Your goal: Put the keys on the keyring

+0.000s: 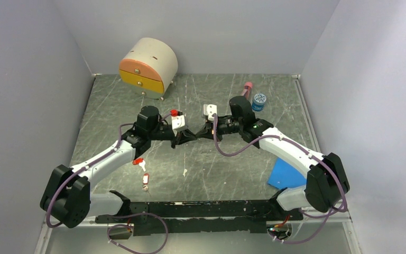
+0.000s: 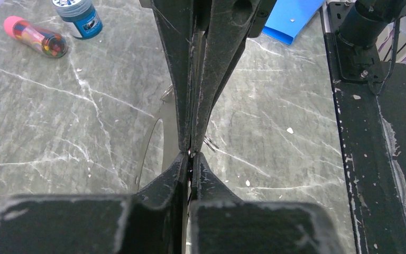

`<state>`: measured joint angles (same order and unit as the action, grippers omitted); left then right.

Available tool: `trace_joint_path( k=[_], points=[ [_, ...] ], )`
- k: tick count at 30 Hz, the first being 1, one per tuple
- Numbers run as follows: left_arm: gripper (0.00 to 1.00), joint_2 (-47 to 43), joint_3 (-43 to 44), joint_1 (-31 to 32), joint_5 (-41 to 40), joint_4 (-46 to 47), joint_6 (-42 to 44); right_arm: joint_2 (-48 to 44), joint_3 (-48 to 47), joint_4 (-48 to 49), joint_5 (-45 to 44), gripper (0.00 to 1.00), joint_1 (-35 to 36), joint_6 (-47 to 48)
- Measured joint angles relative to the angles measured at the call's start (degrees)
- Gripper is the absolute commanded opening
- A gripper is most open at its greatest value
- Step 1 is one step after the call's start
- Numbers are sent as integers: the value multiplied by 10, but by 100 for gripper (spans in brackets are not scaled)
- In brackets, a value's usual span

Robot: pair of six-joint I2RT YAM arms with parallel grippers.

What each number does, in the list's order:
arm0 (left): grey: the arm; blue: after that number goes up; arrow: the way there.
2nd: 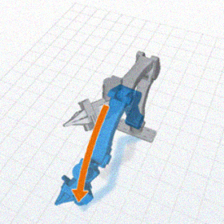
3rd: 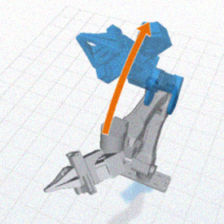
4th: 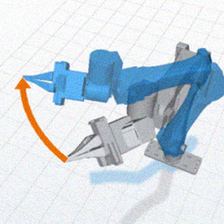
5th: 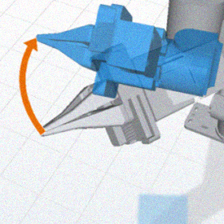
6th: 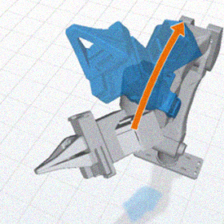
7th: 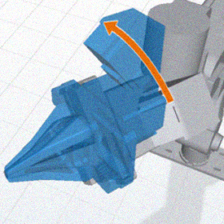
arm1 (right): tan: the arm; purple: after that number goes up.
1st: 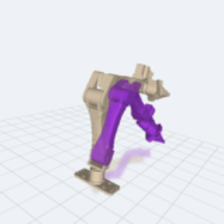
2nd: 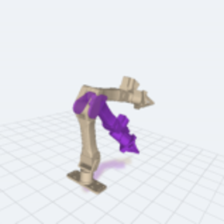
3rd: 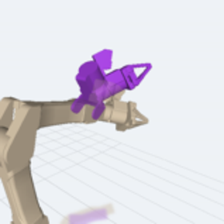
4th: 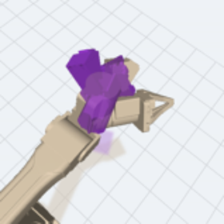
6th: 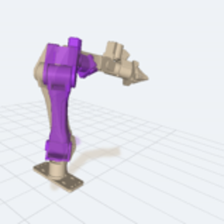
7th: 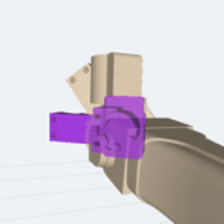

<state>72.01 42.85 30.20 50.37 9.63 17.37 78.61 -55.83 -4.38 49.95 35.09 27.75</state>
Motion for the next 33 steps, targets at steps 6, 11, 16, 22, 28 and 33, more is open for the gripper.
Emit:
trace_joint_path(
  k=[6, 11, 16, 22, 28, 33],
  points=[
    [3, 0, 0, 0, -11, 1, -6, 0, 0, 7, -11, 24, 0, -26],
    [3, -2, -1, 0, -24, 0, -24, -9, 11, 61, -37, 54, 2, -71],
    [3, -10, -6, 0, -50, 3, -57, -35, 31, 108, -49, 58, 1, -110],
    [3, -27, -28, -3, -137, 23, -135, -40, 39, 116, -49, 55, 2, -119],
    [2, -39, -30, -7, -219, 30, -218, -40, 63, 95, -52, 52, 28, -109],
    [2, -58, -30, -7, -261, 30, -254, -33, 68, 70, -71, 53, 80, -84]
  ],
)
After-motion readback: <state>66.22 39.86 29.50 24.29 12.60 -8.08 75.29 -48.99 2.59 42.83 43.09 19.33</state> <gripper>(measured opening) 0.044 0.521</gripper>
